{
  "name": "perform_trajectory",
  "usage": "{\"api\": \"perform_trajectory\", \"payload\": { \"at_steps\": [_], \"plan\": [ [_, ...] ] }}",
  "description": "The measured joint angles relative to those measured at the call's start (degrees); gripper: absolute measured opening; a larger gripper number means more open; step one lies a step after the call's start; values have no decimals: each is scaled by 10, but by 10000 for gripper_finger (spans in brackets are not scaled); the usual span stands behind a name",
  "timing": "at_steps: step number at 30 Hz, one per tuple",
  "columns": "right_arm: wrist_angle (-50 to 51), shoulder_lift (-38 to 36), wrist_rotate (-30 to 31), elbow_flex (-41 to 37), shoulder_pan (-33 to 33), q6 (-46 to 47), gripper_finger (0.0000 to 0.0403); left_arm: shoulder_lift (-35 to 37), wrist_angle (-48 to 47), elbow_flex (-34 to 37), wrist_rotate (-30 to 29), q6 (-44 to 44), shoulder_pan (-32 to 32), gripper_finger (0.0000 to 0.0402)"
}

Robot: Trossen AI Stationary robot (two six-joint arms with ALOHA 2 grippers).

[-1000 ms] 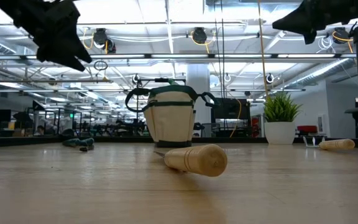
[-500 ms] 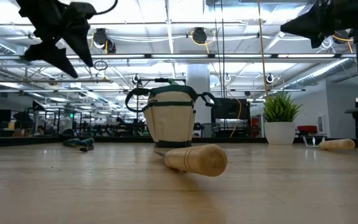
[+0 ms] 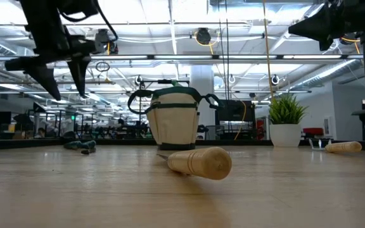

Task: Pick & Place Garden tools in Gardening bag
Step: Put the green shear scissors into the gardening bag

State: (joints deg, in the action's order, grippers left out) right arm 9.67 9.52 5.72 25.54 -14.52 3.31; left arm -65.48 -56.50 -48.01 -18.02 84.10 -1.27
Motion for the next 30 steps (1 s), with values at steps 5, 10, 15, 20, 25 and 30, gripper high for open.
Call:
{"api": "perform_trajectory", "payload": {
  "at_steps": [5, 10, 15, 20, 25, 30],
  "plan": [
    [0, 0, 0, 0, 0, 1, 4, -26, 8, 0, 0, -39, -27, 253],
    [0, 0, 0, 0, 0, 1, 4, -39, 37, 0, -1, -85, -33, 253],
    [0, 0, 0, 0, 0, -2, 4, -51, 33, 0, -4, -37, -35, 253],
    [1, 0, -18, 0, 0, -22, 4, -78, -7, 1, 31, 62, -57, 253],
    [22, 0, -59, 0, 0, -26, 4, -105, -2, 1, 32, 92, -82, 253],
    [51, 0, -59, 0, 0, -19, 4, -122, 6, 0, 40, 78, -105, 253]
  ]
}}
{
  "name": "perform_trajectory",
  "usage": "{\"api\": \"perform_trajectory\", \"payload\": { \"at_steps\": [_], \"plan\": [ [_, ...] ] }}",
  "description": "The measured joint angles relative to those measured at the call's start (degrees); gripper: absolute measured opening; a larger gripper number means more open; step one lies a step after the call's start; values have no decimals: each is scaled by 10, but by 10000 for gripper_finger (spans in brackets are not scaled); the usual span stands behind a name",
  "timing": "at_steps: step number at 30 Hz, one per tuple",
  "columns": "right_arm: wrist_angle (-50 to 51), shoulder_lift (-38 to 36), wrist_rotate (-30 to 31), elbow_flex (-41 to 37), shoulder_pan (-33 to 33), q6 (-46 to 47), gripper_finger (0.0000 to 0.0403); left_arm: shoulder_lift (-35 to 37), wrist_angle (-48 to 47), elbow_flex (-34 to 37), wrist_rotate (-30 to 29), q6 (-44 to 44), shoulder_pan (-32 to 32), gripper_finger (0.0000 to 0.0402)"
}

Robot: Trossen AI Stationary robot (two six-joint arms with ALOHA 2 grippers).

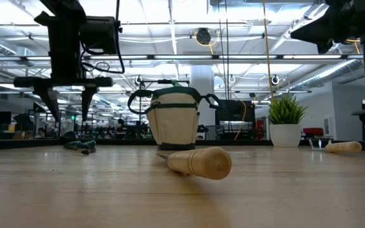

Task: Pick & Place Garden tools in Gardening bag
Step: Put the green shear scissors into the gardening bag

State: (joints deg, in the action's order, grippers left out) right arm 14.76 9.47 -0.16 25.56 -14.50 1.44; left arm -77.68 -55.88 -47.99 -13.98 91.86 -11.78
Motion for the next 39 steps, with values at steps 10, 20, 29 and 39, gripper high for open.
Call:
{"api": "perform_trajectory", "payload": {
  "at_steps": [10, 20, 29, 39],
  "plan": [
    [4, 0, 0, 0, 0, 8, 4, -2, 0, 0, -10, -26, -57, 253],
    [3, 0, 0, 0, 0, 8, 4, -38, 10, 0, -10, -47, -80, 253],
    [3, 0, 0, 0, 0, 8, 4, -101, 10, 0, -3, -44, -100, 253],
    [3, 0, 0, 0, 0, 9, 4, -122, 62, 39, 55, -45, -108, 253]
  ]
}}
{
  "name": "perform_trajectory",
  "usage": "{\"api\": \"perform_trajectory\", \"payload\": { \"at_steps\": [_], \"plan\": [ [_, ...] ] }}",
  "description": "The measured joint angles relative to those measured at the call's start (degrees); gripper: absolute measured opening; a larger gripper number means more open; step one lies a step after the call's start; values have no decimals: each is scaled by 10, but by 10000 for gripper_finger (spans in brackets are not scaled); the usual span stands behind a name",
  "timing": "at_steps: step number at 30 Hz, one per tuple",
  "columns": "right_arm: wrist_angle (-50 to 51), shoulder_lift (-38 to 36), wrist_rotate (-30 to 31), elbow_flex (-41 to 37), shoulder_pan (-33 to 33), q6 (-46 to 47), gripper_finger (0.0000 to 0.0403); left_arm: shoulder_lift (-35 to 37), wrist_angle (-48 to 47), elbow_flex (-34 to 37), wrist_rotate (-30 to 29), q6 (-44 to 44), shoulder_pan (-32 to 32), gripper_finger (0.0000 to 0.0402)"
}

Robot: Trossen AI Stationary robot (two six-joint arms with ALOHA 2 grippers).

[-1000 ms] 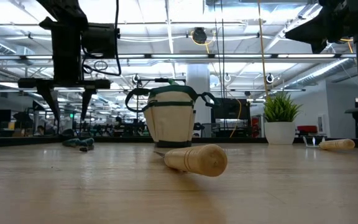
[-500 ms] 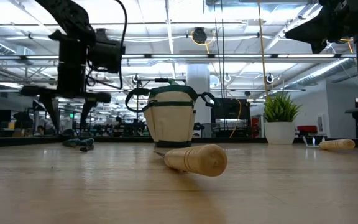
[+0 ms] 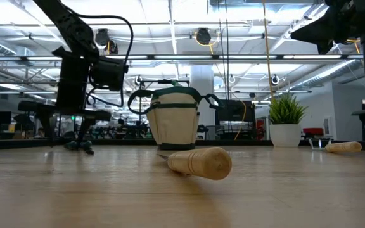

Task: Pick & Place Garden tools in Gardening bag
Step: Put the green shear scissors into the gardening bag

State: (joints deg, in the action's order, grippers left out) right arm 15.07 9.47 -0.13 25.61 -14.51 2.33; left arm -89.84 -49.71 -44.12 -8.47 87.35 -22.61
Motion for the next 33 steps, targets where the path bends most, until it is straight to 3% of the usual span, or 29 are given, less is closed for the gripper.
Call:
{"api": "perform_trajectory", "payload": {
  "at_steps": [22, 33],
  "plan": [
    [0, 0, 0, 0, 0, 0, 4, -1, 36, 13, -35, -32, -26, 250],
    [0, 0, 0, 0, 0, 7, 4, 3, 103, 54, -60, -16, -21, 136]
  ]
}}
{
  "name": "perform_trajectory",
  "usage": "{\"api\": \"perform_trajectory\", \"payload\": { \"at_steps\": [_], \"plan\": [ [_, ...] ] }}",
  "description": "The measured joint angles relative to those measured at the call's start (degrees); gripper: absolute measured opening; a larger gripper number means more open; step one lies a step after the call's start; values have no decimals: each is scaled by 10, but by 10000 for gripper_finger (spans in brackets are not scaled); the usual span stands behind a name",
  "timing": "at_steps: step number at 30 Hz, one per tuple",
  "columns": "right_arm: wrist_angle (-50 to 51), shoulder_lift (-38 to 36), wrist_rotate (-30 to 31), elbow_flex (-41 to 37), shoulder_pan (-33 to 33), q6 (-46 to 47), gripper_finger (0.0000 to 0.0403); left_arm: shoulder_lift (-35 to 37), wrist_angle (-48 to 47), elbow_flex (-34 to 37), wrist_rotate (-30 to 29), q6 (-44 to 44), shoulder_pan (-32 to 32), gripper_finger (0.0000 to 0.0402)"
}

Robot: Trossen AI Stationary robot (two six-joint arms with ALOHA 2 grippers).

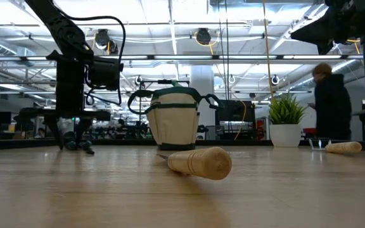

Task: Pick & Place Garden tools in Gardening bag
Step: Put the green shear scissors into the gardening bag

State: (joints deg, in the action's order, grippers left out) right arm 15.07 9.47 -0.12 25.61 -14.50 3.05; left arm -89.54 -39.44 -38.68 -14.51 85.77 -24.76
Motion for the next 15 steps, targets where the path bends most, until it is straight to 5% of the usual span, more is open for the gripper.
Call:
{"api": "perform_trajectory", "payload": {
  "at_steps": [15],
  "plan": [
    [-2, 0, 0, 0, 0, 8, 4, 0, 7, 3, -28, -37, 2, 51]
  ]
}}
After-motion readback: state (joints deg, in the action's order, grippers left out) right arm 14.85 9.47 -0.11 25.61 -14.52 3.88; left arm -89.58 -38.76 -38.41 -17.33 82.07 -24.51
